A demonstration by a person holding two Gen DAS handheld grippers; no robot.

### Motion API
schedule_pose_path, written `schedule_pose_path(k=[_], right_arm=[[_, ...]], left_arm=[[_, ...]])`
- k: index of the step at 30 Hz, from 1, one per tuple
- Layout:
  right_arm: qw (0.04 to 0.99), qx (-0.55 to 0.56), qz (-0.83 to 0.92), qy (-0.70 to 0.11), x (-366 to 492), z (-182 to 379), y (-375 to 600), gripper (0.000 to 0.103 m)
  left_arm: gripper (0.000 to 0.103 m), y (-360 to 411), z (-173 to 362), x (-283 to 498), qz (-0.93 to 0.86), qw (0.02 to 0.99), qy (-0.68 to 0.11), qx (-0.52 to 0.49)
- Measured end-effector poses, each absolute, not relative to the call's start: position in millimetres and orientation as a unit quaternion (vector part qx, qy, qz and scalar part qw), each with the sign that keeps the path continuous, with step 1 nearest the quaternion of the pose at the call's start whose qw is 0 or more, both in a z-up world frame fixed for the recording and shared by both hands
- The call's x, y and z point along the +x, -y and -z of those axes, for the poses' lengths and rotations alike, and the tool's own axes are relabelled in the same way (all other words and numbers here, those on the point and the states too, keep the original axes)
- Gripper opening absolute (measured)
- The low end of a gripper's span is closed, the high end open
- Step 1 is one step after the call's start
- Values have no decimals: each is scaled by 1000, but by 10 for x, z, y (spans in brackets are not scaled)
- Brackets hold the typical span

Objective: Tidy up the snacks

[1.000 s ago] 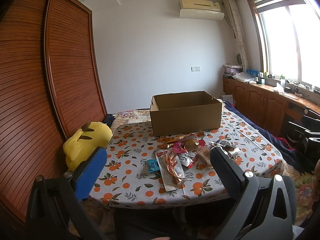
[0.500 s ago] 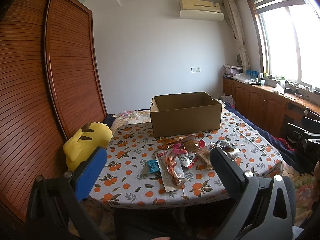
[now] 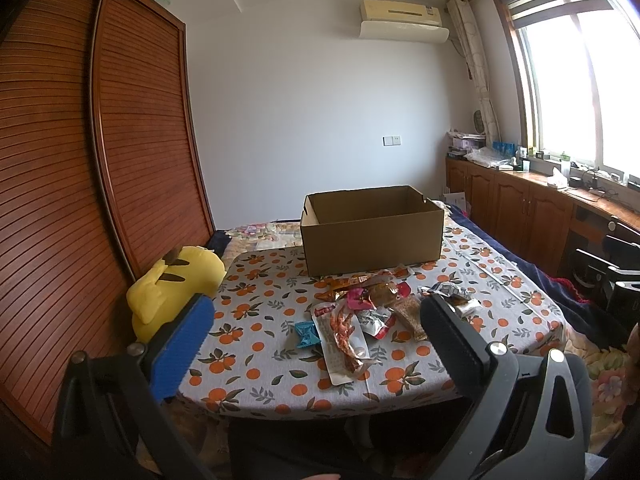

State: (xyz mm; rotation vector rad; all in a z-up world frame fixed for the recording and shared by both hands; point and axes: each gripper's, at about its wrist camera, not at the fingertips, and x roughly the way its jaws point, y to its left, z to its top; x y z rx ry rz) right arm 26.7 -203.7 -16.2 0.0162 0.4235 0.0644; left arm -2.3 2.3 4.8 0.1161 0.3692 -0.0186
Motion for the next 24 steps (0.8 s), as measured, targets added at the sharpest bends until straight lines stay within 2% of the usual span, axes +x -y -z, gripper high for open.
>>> schedule_pose_path(k=[14,24], right_arm=[[976,8,-33,-214,255,182,2019,103],[973,6,-38,-229,338,337,2019,103]], left_arm=[[103,9,-92,-29,10,981,-187,56],[103,-22,132,130,16,976,-213,49]])
